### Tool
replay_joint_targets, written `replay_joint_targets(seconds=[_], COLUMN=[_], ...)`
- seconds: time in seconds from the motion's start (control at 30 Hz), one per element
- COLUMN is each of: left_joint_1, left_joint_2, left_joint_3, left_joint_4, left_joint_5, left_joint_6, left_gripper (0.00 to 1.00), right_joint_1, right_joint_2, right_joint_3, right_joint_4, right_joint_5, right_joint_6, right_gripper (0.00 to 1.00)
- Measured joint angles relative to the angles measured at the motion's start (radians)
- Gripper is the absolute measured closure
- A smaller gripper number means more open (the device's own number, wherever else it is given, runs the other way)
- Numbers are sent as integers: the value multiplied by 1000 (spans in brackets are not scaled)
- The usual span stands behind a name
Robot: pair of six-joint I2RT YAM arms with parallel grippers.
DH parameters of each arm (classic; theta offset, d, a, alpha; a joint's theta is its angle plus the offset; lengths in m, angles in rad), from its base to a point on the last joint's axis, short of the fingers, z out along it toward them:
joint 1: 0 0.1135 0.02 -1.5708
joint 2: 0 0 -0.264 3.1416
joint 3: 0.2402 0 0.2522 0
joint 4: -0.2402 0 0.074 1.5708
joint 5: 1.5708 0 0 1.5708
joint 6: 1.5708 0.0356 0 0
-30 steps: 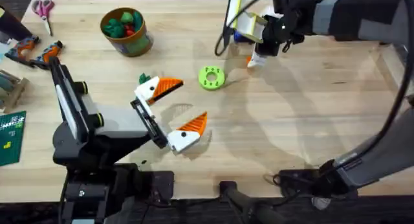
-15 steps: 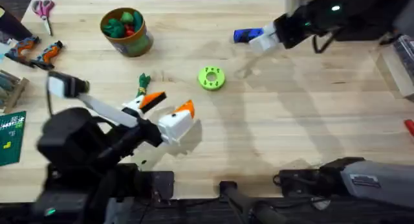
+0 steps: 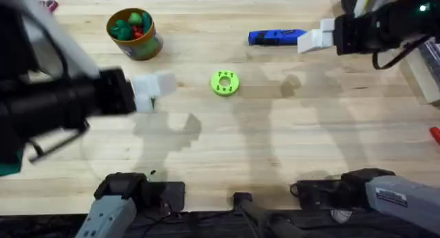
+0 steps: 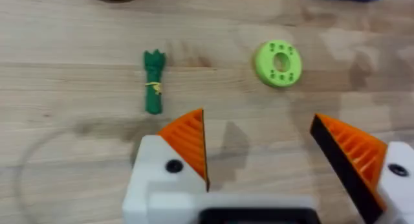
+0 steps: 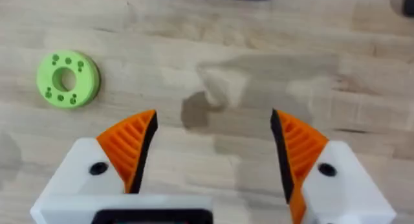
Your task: Pick up the gripper from the table and insert it into the empty holder that is missing its gripper. Then pick up a screw, insert it into the mounting hole, and use the screwdriver to tighten it. Finally, clean up the table by picking up the vegetable and placing it into the bucket.
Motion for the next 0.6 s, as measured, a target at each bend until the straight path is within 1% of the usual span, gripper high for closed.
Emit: replay_joint_targets(seconds=[0.13, 0.2, 0.33, 0.6], left_joint_1=[0, 0, 0, 0], left_joint_2=[183, 252, 352, 603], left_joint_3=[147, 184, 192, 192], left_joint_4=[-49, -63, -76, -83], left_joint_5=[-32, -43, -70, -202], left_joint_6=[56, 71, 89, 142], left_gripper=[13, 14, 14, 13], right_joint_1=[0, 0, -3, -3], right_joint_2=[-6, -10, -19, -39], right_joint_3=[0, 0, 0, 0], right_joint_4=[-78, -114, -139, -140], right_joint_5=[0, 0, 0, 0], right_joint_6=[6, 6, 23, 51], right_gripper=[8, 8, 7, 9])
